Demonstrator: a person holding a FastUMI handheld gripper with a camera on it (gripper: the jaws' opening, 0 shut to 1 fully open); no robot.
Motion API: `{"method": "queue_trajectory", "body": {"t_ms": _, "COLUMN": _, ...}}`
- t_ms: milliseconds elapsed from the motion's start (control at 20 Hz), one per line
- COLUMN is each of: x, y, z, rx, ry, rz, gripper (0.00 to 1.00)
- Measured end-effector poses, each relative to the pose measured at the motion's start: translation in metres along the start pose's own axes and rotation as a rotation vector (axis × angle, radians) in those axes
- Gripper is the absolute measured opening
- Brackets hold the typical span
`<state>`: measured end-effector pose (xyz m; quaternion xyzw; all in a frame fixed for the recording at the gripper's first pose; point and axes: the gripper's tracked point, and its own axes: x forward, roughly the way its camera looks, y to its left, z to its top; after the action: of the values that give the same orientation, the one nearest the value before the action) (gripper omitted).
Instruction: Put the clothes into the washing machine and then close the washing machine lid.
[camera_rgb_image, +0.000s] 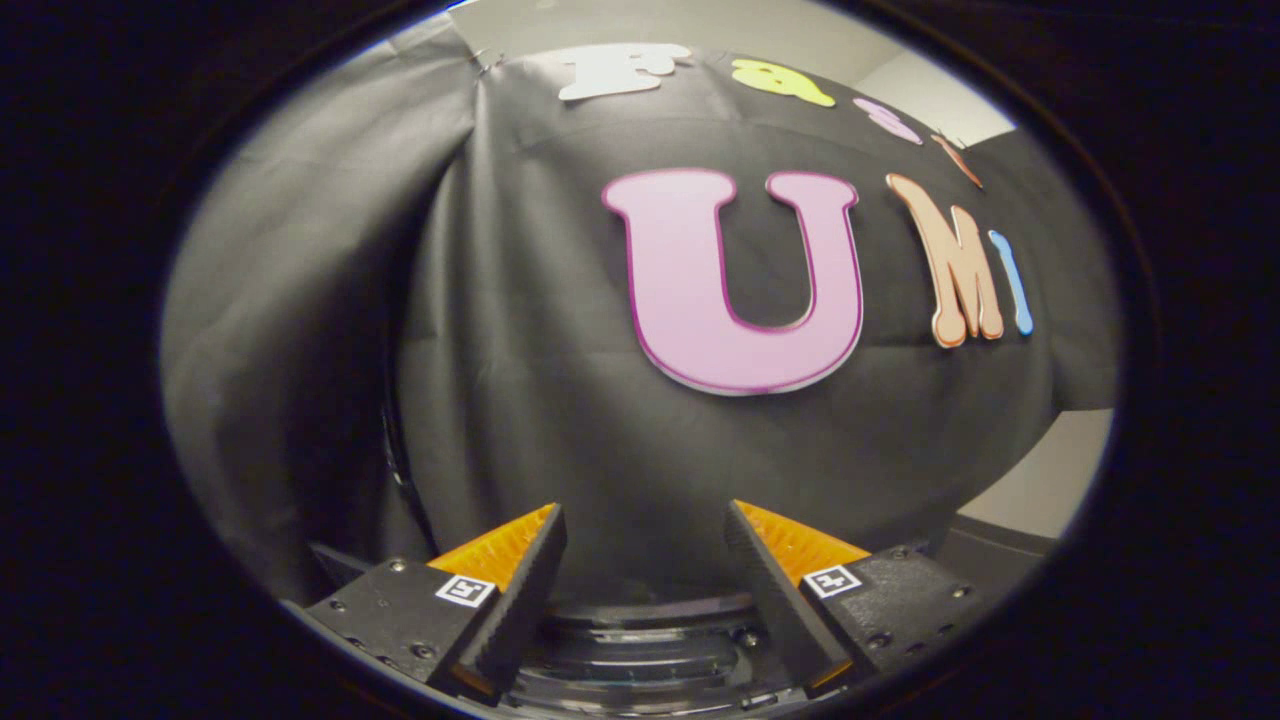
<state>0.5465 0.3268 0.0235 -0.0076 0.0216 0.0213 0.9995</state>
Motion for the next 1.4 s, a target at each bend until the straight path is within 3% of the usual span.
{"method": "queue_trajectory", "body": {"t_ms": 50, "x": 0.002, "y": 0.000, "z": 0.014, "rx": -0.007, "ry": -0.106, "rz": 0.012, "gripper": 0.96}}
{"method": "queue_trajectory", "body": {"t_ms": 200, "x": -0.003, "y": 0.002, "z": 0.013, "rx": 0.013, "ry": -0.121, "rz": 0.061, "gripper": 0.97}}
{"method": "queue_trajectory", "body": {"t_ms": 700, "x": -0.044, "y": -0.003, "z": 0.003, "rx": 0.012, "ry": -0.045, "rz": 0.060, "gripper": 0.97}}
{"method": "queue_trajectory", "body": {"t_ms": 1400, "x": -0.094, "y": -0.005, "z": -0.001, "rx": 0.012, "ry": -0.090, "rz": 0.065, "gripper": 0.97}}
